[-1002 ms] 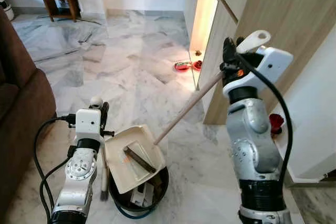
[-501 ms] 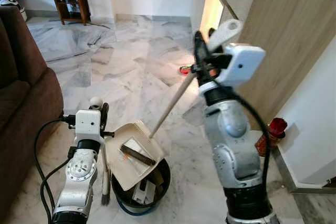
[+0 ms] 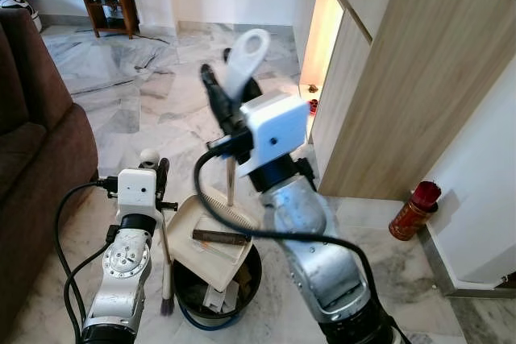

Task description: Sweep floor

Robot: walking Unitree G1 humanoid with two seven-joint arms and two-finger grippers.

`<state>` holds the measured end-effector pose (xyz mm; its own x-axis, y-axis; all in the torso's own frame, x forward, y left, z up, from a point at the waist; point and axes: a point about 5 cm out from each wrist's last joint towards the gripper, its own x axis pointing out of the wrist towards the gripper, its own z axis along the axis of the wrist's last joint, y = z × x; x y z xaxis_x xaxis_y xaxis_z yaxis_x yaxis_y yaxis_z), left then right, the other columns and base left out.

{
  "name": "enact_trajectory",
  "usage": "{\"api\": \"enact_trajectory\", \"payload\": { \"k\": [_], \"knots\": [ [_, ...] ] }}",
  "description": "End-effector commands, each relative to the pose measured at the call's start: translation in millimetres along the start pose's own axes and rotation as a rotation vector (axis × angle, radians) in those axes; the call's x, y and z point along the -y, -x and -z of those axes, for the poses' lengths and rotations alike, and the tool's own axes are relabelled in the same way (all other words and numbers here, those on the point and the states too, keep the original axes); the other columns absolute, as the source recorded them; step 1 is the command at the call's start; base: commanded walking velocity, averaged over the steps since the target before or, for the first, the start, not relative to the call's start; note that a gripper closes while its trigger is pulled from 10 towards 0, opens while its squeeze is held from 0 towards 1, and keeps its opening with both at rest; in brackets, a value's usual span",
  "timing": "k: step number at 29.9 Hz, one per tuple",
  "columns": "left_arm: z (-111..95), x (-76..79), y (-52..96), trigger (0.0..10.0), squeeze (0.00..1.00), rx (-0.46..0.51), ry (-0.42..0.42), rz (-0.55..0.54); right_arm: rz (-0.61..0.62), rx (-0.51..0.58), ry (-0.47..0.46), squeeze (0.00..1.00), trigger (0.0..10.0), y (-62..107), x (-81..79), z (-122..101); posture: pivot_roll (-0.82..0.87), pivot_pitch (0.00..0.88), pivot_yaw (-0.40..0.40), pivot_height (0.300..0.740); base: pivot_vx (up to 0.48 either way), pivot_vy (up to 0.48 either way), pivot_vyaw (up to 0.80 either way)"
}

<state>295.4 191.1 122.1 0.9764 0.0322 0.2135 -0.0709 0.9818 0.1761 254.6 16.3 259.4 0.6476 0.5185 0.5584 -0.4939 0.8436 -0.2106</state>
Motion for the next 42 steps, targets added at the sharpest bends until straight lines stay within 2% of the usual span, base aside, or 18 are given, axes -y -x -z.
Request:
{"api": "enact_trajectory", "payload": {
  "k": [1,10,18,33,36,39,42],
  "knots": [
    [-13,-0.1,-6.4,10.0,0.0,0.068,0.009,0.004,-0.012,0.136,-0.011,0.0,10.0,-2.2,-9.1,-27,-0.08,0.028,-0.046,0.74,0.0,0.0,0.0],
    [-13,-0.3,-6.7,10.0,0.0,0.071,0.008,0.007,0.046,0.189,-0.032,0.0,10.0,-2.5,-19.8,-41,-0.08,0.027,-0.045,0.74,0.0,0.0,0.0],
    [-13,3.8,-6.0,10.0,0.0,0.078,-0.019,0.035,0.145,0.207,-0.01,0.0,10.0,-1.7,-12.7,-45,-0.08,0.027,-0.047,0.74,0.0,0.0,0.0],
    [-13,3.5,-7.6,10.0,0.0,0.081,-0.017,0.036,0.155,0.254,0.074,0.0,10.0,-0.5,-12.0,-51,-0.08,0.023,-0.046,0.74,0.0,0.0,0.0],
    [-13,3.4,-7.7,10.0,0.0,0.081,-0.018,0.037,0.121,0.239,0.068,0.0,10.0,-1.0,-16.0,-49,-0.08,0.021,-0.047,0.74,0.0,0.0,0.0],
    [-13,3.8,-7.8,10.0,0.0,0.081,-0.017,0.037,0.095,0.184,-0.012,0.0,10.0,-1.7,-19.4,-42,-0.08,0.021,-0.047,0.74,0.0,0.0,0.0],
    [-13,3.7,-7.8,10.0,0.0,0.081,-0.017,0.036,0.095,0.178,-0.019,0.0,10.0,-2.2,-19.2,-41,-0.08,0.024,-0.049,0.74,0.0,0.0,0.0]
  ]
}}
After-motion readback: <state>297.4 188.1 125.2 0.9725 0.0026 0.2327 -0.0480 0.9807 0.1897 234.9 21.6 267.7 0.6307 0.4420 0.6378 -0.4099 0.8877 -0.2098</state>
